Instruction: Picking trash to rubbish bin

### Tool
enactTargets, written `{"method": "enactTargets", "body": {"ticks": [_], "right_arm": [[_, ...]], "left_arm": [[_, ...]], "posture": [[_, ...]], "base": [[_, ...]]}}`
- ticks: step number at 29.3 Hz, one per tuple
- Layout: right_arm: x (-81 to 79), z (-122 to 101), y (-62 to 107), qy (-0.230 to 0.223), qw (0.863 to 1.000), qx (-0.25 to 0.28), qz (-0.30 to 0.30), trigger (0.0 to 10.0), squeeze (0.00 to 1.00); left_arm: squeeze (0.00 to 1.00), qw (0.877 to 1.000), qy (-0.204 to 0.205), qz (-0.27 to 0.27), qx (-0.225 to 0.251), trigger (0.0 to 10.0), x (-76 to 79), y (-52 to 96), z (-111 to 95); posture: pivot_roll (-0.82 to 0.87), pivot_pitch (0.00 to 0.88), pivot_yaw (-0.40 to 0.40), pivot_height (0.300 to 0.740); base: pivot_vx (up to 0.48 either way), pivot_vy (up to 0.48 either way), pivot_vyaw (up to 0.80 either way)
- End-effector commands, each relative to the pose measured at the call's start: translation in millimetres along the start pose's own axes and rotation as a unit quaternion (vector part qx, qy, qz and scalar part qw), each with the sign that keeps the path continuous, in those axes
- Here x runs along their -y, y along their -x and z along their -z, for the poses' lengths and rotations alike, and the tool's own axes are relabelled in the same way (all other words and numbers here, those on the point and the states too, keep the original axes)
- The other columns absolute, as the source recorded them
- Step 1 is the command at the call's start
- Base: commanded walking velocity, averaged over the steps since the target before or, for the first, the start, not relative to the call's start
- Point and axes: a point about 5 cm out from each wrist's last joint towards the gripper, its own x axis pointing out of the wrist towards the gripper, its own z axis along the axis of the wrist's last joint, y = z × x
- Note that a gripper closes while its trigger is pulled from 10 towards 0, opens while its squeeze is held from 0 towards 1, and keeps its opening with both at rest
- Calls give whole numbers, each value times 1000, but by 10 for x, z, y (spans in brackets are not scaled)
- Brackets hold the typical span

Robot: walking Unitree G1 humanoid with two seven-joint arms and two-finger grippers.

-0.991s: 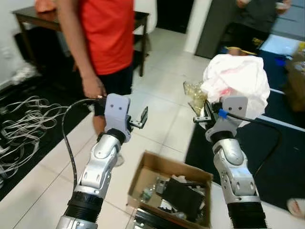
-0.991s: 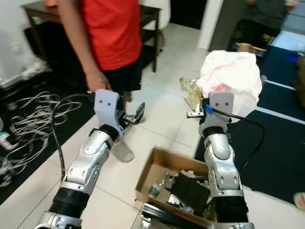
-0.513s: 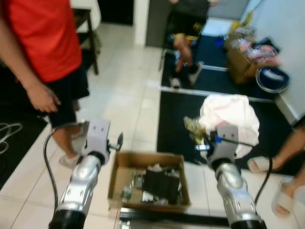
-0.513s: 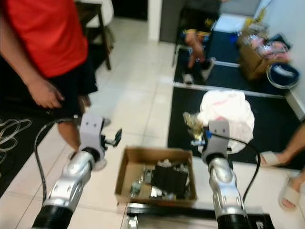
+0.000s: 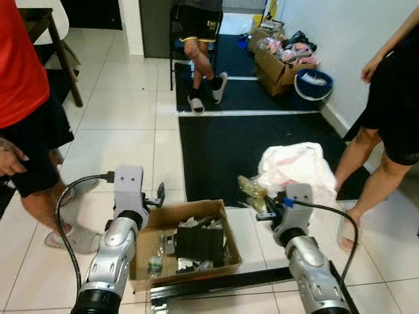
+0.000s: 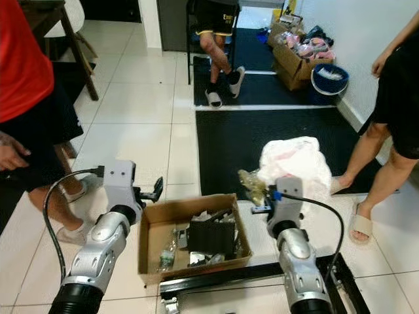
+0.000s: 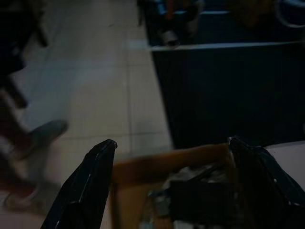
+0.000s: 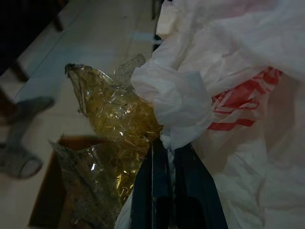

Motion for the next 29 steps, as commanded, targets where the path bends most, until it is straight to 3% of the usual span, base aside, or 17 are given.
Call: {"method": "enactTargets", "body": {"ticks": [1,12,17,29], "right_arm": [[14,13,-5,15,1000,-6,-3,10000,0],[-53,32,-14,47,999,-10,-26,10000,0],[-21,30,-9,20,1000,-4,-13,10000,0],[-42,53,0,21,1000,-6,-11,10000,0]], "left_arm": [[0,1000,9,-3,-9,10000,-8,29,77],[0,1000,12,-3,-16,10000,16,14,74],[0,1000,17,12,-14,10000,41,7,64],[0,999,34,38,-5,10000,106,23,35]], "posture": [[-18,136,-21,740],[-16,136,-26,740],[-16,136,-26,740],[-18,139,-23,740]], "base": [[0,0,0],[0,0,680],[0,0,0],[0,0,0]]}}
